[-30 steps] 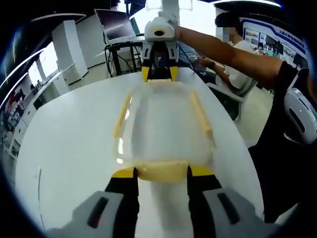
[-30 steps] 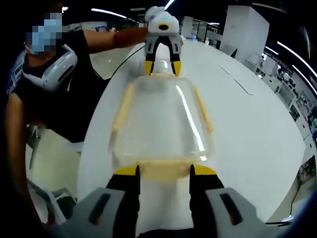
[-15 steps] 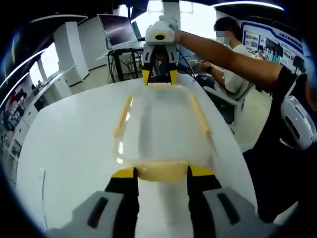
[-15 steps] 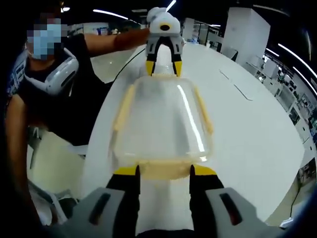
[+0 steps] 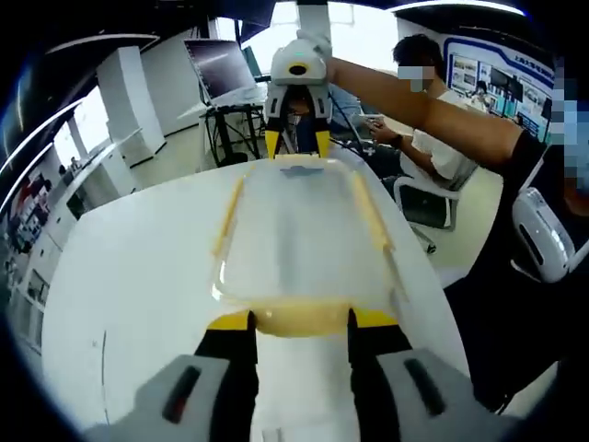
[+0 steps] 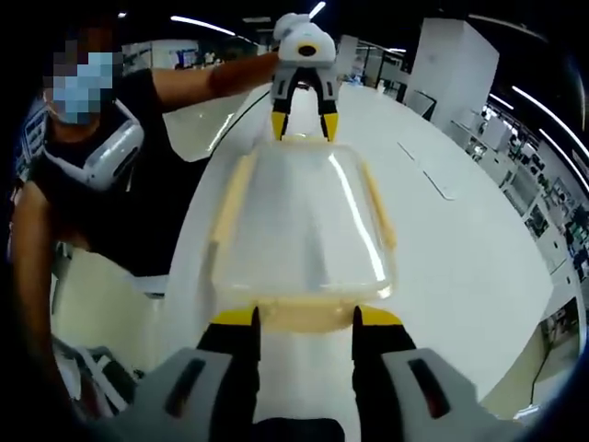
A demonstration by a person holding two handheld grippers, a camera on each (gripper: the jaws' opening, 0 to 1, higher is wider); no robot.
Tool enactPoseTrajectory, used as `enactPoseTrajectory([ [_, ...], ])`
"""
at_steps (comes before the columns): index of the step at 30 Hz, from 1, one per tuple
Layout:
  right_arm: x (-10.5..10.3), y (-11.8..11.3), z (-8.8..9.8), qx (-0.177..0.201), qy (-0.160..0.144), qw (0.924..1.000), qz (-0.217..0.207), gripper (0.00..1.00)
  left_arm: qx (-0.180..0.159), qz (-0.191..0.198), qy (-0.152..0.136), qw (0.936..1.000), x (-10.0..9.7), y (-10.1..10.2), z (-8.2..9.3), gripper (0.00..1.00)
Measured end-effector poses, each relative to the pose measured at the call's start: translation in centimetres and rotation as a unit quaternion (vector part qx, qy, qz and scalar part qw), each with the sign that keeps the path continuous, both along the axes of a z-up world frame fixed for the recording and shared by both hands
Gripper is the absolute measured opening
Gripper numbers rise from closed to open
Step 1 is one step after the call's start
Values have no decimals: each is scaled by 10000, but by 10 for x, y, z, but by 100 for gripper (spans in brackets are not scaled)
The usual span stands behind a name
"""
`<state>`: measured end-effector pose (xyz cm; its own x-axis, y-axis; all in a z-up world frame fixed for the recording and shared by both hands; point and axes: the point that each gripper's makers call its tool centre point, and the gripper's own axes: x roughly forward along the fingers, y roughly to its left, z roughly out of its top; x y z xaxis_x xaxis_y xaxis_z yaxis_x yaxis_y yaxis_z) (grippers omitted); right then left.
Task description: Snap each plastic latch of the storage box into its locked position after aligning the lid with the box until every specified latch is closed and the lid sits flush.
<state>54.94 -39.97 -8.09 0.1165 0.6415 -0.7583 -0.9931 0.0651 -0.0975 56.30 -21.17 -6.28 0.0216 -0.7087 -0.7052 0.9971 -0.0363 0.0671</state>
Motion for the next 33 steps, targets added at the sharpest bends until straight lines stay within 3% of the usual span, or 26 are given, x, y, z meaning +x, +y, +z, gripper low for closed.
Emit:
enactPoseTrajectory([
  [10,1,3,2,-38,-147,9999,-37,35,47,-33,-209,9998,1,3,0,36],
  [23,-1,7,6,-75,-96,9999,-68,36,24,-68,-214,9997,-1,6,2,36],
  [33,4,20,6,-107,-75,9999,-44,36,39,-34,-188,9998,1,22,3,36],
])
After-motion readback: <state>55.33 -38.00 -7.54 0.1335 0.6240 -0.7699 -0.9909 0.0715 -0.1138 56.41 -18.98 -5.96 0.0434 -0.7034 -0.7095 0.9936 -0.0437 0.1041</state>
